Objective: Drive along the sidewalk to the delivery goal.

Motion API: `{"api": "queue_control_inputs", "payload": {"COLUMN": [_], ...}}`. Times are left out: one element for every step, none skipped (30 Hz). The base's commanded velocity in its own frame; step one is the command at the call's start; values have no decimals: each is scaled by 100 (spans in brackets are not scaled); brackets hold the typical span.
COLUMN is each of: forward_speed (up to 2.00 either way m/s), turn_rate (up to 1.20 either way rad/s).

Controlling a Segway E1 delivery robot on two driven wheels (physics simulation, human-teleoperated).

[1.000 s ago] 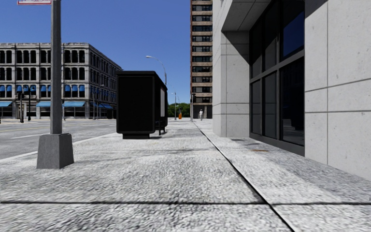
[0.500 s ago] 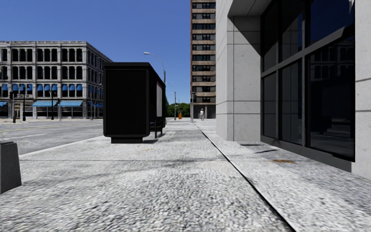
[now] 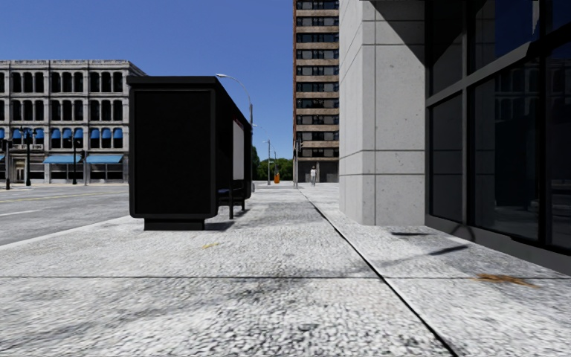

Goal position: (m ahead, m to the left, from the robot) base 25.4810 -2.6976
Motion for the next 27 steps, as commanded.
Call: {"api": "queue_control_inputs", "payload": {"forward_speed": [200,200,200,200,200,200,200,200,200,200,200,200,200,200,200,200,200,200,200,200,200,200,200,200,200,200,200], "turn_rate": [0,0,0,0,0,0,0,0,0,0,0,0,0,0,0,0,0,0,0,0,0,0,0,0,0,0,0]}}
